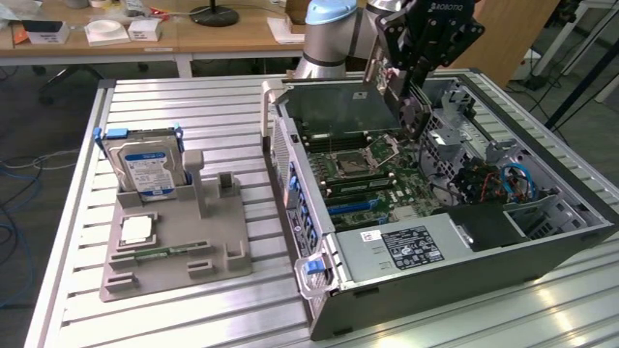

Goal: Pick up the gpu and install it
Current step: 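Insert the gpu into the slot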

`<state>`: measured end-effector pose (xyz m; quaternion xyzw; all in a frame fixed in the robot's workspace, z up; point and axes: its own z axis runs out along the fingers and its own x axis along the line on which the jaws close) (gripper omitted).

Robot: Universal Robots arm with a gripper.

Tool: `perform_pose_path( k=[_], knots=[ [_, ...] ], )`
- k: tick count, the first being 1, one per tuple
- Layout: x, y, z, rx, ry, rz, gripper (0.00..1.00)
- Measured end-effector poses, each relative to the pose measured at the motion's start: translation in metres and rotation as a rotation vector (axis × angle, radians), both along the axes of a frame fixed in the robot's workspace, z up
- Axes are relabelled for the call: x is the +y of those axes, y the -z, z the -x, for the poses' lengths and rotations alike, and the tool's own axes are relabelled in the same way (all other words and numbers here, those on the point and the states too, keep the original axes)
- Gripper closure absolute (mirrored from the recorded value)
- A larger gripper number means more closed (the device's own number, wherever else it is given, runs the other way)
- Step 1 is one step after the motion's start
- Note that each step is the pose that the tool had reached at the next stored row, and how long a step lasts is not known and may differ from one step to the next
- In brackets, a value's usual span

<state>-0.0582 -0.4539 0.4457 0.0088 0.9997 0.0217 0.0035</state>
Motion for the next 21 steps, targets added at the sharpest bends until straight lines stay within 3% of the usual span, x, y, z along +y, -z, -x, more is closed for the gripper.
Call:
perform_pose_path(
  k=[21],
  knots=[
    [0.0000,0.0017,-0.0001,0.0000,-0.225,-0.0001,0.74]
  ],
)
